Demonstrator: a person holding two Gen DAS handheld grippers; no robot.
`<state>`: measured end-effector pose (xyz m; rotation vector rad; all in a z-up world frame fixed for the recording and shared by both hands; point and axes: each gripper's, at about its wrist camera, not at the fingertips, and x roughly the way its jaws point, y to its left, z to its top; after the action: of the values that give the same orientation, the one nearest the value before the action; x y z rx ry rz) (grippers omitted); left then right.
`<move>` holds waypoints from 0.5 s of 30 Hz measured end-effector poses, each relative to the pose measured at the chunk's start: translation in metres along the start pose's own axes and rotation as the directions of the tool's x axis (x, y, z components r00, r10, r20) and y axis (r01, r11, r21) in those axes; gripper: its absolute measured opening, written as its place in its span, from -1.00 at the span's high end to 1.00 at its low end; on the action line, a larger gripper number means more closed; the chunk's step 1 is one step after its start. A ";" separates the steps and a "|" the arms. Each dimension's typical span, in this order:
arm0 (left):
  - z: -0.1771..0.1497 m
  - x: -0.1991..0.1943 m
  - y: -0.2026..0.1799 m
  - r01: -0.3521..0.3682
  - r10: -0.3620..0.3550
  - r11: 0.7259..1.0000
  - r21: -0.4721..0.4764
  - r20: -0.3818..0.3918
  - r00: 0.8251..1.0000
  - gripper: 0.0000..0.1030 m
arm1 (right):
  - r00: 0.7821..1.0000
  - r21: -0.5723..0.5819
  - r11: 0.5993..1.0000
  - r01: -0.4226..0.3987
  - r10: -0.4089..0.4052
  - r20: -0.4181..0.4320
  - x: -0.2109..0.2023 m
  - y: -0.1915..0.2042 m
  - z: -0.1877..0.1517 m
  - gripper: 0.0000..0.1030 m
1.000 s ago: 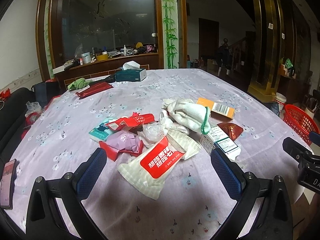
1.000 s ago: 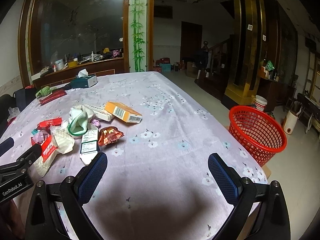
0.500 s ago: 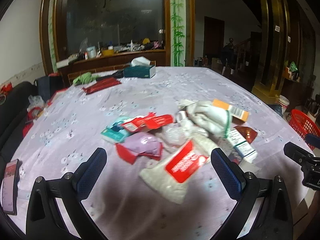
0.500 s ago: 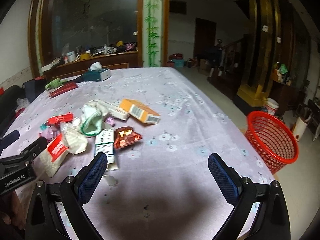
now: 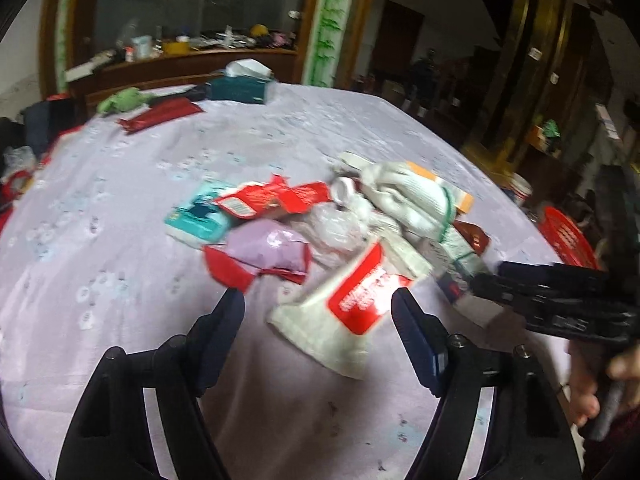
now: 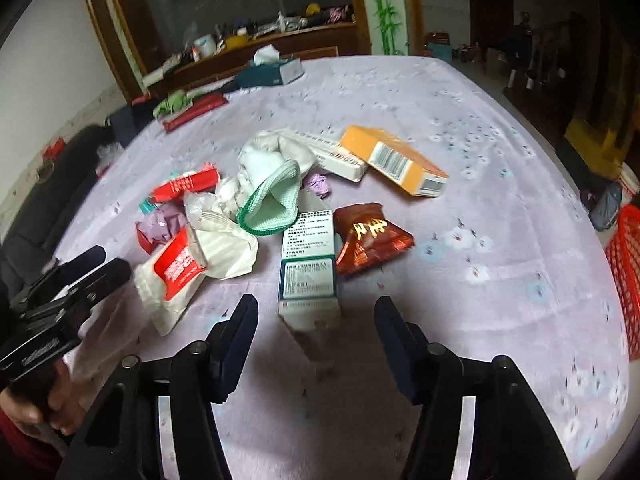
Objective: Collect trash
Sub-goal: 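Grasp the white-red snack bag with left tool while right tool grasps white medicine box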
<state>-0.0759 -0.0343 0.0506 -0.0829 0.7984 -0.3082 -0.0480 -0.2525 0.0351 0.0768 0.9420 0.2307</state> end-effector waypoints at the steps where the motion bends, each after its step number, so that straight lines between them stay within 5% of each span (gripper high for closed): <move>1: 0.000 0.003 -0.002 0.014 -0.014 1.000 0.012 -0.016 1.000 -0.45 | 1.000 0.001 1.000 0.001 -0.001 -0.009 0.004 0.000 0.002 -0.23; 5: 0.001 0.016 -0.016 0.022 -0.018 0.997 0.078 -0.052 0.999 -0.45 | 0.996 0.017 0.999 -0.029 0.031 -0.079 0.027 0.003 0.008 0.18; 15: 0.006 0.054 -0.027 -0.050 0.067 0.988 0.149 -0.115 0.991 -0.45 | 0.995 0.030 0.997 -0.069 0.071 -0.071 0.019 0.002 0.000 0.30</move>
<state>-0.0433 -0.0769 0.0225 0.0974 0.8927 -0.3170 -0.0373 -0.2461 0.0201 0.1281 1.0149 0.2869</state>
